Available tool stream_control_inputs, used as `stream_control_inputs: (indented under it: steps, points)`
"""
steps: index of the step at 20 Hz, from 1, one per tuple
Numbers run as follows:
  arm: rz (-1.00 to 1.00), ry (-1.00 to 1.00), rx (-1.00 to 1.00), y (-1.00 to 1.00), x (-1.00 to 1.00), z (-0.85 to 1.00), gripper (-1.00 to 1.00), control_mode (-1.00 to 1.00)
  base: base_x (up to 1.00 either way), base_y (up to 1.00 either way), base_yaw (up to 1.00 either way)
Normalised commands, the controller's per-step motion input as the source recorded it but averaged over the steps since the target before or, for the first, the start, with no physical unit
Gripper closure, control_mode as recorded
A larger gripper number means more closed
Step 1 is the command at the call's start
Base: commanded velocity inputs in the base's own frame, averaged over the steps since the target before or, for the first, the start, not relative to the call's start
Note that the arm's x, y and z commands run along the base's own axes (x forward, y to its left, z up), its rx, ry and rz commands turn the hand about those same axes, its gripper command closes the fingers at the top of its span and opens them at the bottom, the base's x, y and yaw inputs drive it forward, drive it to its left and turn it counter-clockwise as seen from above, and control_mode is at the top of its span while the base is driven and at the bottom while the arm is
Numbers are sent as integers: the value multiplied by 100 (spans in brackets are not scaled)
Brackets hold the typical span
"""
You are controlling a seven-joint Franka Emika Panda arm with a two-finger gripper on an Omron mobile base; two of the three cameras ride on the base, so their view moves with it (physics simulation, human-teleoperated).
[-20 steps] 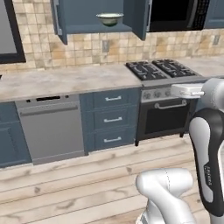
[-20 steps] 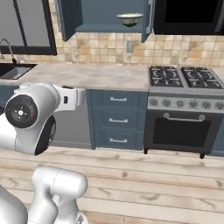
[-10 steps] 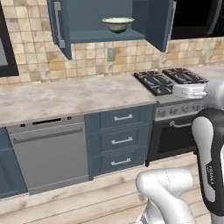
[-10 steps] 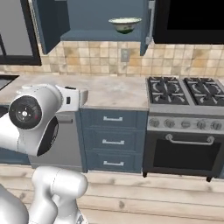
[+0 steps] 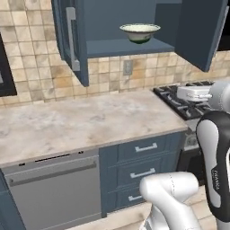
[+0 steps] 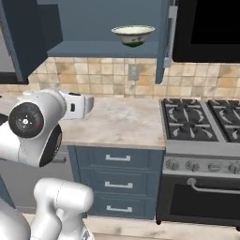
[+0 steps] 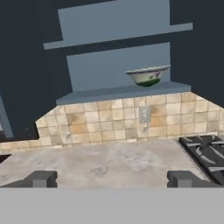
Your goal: Take the smaller bowl and place it next to the appetizer plate on the dining counter , and place the larger bowl next to the plate with cooked food.
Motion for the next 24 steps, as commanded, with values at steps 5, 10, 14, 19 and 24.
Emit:
stream_control_inputs:
  steps: [5,10,14,19,24]
  points:
    - [0,0,0,0,0,0,-100,100,89,0,0]
    - [0,0,0,0,0,0,-100,100,47,0,0]
    - [0,0,0,0,0,0,-100,100,57,-6,2]
    - [0,0,0,0,0,0,-100,100,52,-9,16]
    - [0,0,0,0,0,0,-100,100,4,0,7]
